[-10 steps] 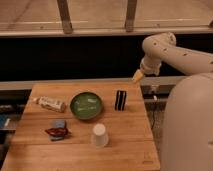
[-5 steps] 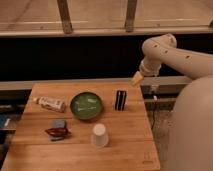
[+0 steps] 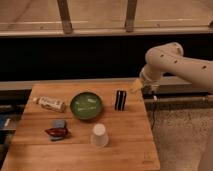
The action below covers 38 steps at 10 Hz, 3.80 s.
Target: Place the ceramic cup over the eraser
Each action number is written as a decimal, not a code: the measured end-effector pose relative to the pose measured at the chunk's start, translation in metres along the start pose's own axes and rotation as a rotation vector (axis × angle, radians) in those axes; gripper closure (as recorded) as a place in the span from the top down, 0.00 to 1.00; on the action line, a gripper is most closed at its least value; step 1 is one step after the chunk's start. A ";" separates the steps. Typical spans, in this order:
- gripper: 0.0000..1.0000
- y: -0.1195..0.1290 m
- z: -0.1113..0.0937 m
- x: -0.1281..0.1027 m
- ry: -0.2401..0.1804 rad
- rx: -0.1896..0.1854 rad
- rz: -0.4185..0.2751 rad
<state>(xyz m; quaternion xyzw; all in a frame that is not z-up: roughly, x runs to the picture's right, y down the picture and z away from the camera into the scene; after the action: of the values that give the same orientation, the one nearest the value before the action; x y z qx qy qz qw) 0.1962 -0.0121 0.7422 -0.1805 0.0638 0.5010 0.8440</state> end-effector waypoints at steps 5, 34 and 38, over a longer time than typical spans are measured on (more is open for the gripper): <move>0.80 0.050 0.002 -0.008 -0.011 -0.048 -0.129; 0.80 0.223 -0.025 0.047 -0.037 -0.081 -0.533; 0.80 0.237 -0.012 0.046 -0.022 -0.120 -0.572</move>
<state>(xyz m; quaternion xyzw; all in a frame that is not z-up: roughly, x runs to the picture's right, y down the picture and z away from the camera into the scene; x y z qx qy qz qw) 0.0135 0.1239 0.6606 -0.2355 -0.0287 0.2474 0.9394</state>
